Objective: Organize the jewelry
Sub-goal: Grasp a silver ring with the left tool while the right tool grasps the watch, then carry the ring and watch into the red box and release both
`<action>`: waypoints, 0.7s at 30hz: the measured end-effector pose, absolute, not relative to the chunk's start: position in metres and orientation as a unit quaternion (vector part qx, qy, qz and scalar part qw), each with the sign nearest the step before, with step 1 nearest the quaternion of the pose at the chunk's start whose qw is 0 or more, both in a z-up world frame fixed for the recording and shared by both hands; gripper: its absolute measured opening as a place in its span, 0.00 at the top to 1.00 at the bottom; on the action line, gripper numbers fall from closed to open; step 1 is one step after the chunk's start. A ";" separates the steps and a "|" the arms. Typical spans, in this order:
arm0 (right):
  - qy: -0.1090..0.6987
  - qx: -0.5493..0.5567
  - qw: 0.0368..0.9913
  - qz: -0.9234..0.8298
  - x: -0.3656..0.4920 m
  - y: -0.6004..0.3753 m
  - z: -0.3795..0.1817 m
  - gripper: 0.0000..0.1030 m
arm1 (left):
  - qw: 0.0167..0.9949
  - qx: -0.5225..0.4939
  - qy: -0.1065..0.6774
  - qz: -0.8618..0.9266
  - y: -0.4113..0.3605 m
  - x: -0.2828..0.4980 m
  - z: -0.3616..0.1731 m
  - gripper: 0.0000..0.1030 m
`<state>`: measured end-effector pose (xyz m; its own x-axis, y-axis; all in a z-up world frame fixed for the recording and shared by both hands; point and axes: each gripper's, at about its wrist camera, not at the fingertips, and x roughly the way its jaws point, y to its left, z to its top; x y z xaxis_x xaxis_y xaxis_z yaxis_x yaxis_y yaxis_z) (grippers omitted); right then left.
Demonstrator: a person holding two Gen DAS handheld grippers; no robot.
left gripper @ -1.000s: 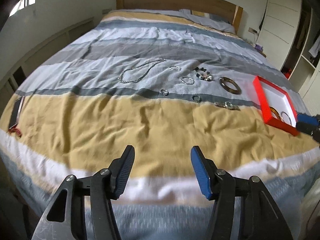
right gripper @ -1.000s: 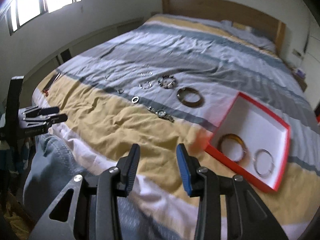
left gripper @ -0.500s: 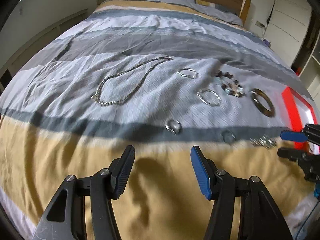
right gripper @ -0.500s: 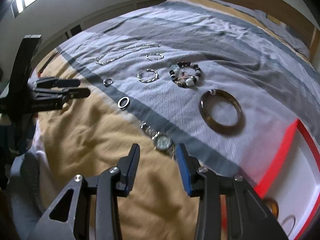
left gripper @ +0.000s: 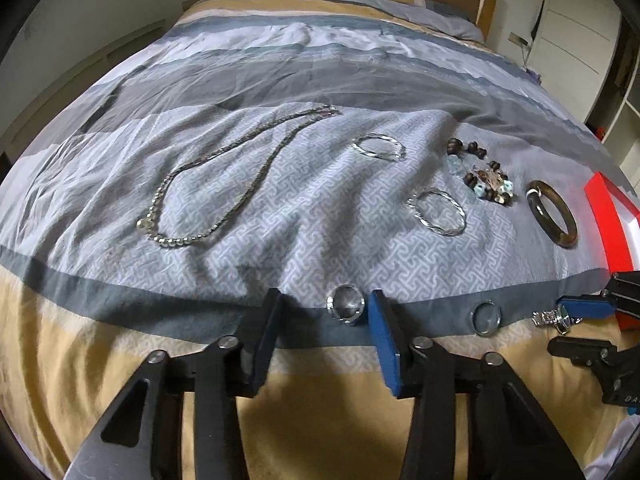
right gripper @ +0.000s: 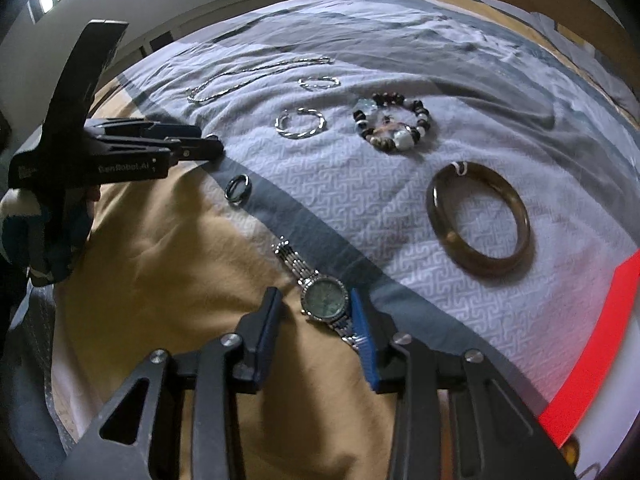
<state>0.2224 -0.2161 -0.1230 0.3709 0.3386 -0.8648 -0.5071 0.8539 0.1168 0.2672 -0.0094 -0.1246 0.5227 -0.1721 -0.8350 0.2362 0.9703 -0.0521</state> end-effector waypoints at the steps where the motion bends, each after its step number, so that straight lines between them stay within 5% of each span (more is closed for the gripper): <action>1: 0.499 -0.079 0.824 0.257 0.222 -0.216 -0.123 0.79 | 0.871 0.034 0.475 -0.121 -0.011 0.266 -0.125 0.68; 4: 0.498 -0.065 0.828 0.251 0.218 -0.216 -0.124 0.79 | 0.868 0.034 0.479 -0.130 -0.014 0.266 -0.125 0.84; 21: 0.442 -0.023 0.867 0.229 0.173 -0.209 -0.070 0.79 | 0.876 0.011 0.461 -0.145 -0.007 0.227 -0.079 0.84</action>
<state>0.1731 -0.2087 -0.0700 0.5048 0.3758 -0.7772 -0.4173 0.8943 0.1614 0.2275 -0.0069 -0.0790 0.5334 -0.2437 -0.8100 0.2640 0.9577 -0.1143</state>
